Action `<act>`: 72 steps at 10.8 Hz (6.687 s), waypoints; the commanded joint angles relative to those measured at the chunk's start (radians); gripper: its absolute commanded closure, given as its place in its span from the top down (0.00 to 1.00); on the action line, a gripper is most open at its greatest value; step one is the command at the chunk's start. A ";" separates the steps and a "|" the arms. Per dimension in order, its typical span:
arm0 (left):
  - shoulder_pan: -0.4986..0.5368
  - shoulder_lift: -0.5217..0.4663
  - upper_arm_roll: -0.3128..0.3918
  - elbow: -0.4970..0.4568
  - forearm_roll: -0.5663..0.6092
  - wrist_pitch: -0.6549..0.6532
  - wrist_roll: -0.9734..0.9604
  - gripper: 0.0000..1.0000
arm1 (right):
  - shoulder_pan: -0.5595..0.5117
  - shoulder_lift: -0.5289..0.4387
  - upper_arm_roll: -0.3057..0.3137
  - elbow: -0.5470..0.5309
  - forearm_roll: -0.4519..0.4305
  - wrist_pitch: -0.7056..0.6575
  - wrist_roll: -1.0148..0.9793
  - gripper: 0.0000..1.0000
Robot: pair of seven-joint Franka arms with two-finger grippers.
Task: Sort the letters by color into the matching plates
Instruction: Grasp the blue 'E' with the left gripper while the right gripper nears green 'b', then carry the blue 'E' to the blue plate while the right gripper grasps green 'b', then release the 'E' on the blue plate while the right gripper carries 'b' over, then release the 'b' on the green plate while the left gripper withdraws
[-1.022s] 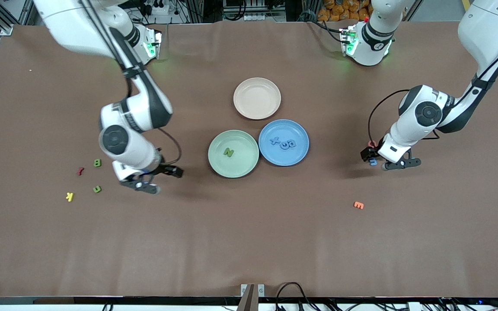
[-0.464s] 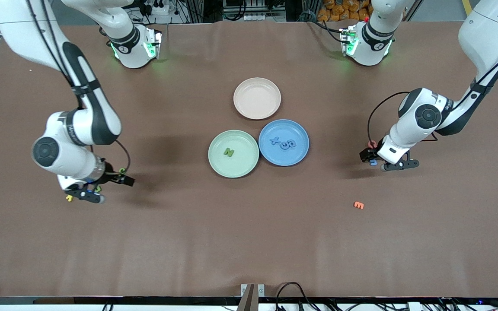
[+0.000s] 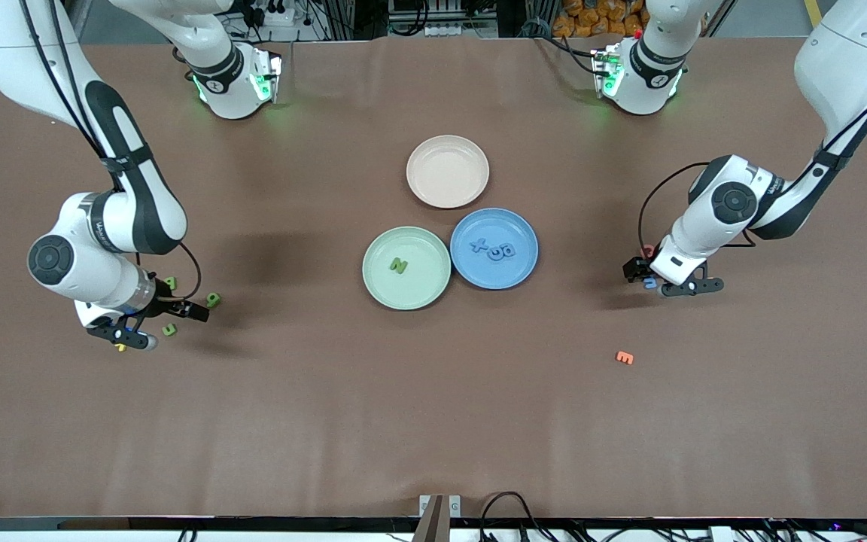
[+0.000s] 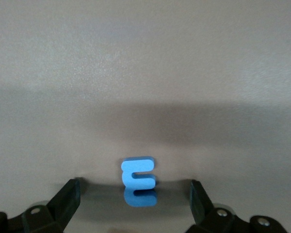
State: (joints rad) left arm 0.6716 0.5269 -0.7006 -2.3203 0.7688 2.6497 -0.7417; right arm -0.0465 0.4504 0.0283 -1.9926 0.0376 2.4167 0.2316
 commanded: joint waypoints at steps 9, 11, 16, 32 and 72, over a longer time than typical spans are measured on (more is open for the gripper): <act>-0.075 0.039 0.055 0.084 0.084 -0.072 -0.039 0.00 | -0.010 0.001 0.033 -0.204 -0.010 0.252 0.009 1.00; -0.084 0.028 0.050 0.097 0.083 -0.093 -0.044 0.00 | -0.001 -0.002 0.033 -0.222 -0.010 0.259 0.009 1.00; -0.081 0.002 0.009 0.098 0.043 -0.094 -0.063 0.00 | 0.008 -0.004 0.033 -0.242 -0.018 0.274 0.006 0.77; -0.656 0.033 -0.060 0.245 -0.180 -0.272 -0.657 0.00 | 0.069 -0.111 0.042 -0.206 -0.010 0.159 0.020 0.20; -0.688 -0.464 0.535 0.533 -0.734 -0.847 0.499 1.00 | 0.016 0.051 0.094 0.095 -0.045 0.001 0.109 1.00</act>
State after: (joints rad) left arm 0.0104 0.1615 -0.2303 -1.7760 0.0705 1.8574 -0.2757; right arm 0.0536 0.5091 0.1050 -1.8831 0.0215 2.4205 0.4026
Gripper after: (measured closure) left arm 0.000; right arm 0.000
